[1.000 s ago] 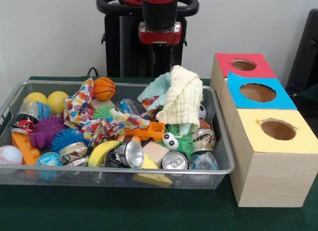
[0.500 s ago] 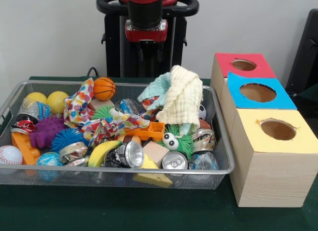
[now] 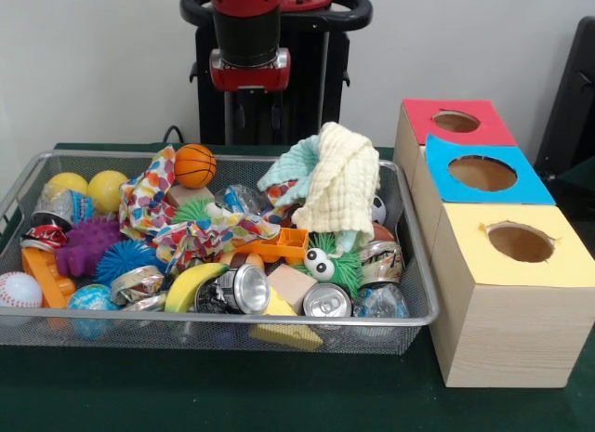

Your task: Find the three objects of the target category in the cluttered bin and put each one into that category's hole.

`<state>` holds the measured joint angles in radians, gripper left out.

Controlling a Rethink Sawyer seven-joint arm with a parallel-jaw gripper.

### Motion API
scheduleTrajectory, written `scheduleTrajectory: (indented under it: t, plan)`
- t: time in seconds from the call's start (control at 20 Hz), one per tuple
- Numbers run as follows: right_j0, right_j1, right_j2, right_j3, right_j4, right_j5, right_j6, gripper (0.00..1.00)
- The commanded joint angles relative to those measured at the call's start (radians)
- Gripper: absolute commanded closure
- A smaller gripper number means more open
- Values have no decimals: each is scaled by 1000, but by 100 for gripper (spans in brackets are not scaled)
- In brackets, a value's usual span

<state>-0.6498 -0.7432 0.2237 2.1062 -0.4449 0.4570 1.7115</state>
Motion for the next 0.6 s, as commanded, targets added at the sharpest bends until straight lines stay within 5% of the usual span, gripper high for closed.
scheduleTrajectory:
  t: [0.05,0.6]
  plan:
    - [-47,63,141,-187,-65,110,-193,0]
    - [-133,157,220,-329,-132,230,-303,0]
